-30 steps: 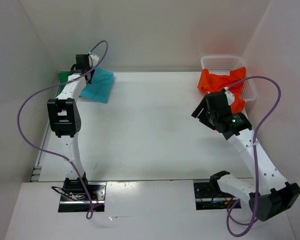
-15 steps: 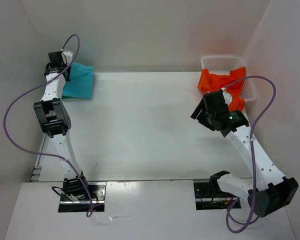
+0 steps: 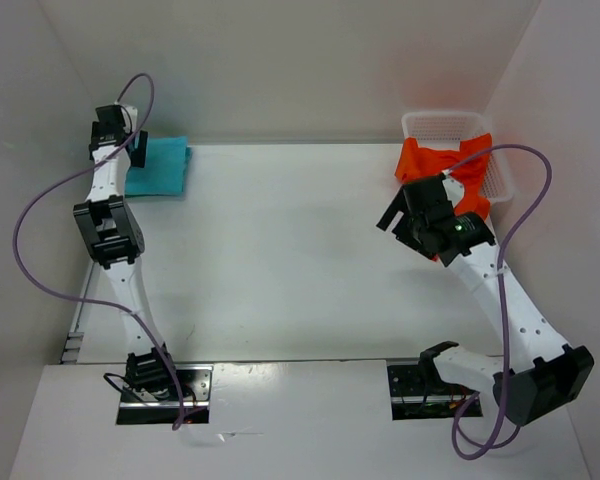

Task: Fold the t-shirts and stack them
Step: Put the neatly folded tshirt into the corner of the board with the left arm, then grab crumpled tshirt from bin with the right arm

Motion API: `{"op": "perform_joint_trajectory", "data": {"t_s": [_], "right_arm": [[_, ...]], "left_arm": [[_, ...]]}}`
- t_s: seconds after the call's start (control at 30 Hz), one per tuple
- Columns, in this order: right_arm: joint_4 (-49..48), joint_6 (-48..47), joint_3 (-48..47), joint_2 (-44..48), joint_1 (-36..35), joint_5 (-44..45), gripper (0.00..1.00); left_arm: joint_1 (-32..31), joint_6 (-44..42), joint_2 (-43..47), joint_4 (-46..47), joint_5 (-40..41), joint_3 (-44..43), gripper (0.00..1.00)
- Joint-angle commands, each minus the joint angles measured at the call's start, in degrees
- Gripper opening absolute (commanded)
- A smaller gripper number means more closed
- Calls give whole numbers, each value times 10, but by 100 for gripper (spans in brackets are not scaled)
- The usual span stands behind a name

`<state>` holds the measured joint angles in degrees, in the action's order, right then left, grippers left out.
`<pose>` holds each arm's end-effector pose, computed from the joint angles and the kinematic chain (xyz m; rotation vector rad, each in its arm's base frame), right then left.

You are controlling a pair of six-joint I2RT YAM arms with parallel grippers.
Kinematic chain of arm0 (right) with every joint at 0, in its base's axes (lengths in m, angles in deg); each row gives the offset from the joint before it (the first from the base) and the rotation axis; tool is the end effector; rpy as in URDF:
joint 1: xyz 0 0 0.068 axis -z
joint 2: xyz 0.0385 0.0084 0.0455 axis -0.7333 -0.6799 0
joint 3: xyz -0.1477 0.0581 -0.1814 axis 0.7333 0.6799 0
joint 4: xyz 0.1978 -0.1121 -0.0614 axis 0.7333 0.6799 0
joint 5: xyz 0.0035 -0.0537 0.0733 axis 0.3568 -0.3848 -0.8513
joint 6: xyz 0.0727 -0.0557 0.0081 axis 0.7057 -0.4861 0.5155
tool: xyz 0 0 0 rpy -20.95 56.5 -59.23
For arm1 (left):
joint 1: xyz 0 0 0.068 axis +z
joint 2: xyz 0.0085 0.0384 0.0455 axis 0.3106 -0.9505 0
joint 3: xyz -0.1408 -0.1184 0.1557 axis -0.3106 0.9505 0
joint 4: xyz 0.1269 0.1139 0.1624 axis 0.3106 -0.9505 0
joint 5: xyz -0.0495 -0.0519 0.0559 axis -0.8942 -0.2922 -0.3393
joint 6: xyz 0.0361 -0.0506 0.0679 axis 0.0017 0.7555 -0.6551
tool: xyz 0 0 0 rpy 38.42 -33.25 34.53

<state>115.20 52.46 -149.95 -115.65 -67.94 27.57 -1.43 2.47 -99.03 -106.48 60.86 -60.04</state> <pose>0.2253 0.0600 0.2764 0.6433 2.3027 0.1913 0.5198 0.1779 0.1959 -0.1370 2.2331 0.6167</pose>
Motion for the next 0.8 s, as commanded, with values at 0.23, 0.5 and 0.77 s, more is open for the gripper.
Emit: {"op": "perform_joint_trajectory", "data": {"t_s": [0.23,0.5,0.77], "right_arm": [[62,105,-81,-126,-1,341,100],[-49,116,20,-173,90,402,100],[-128,88,33,-278,151,409,100]], "left_arm": [[38,46,203,-26,-114,68,100],[7,30,385,-13,-284,357,100],[7,73,391,-41,-333,403,100]]}}
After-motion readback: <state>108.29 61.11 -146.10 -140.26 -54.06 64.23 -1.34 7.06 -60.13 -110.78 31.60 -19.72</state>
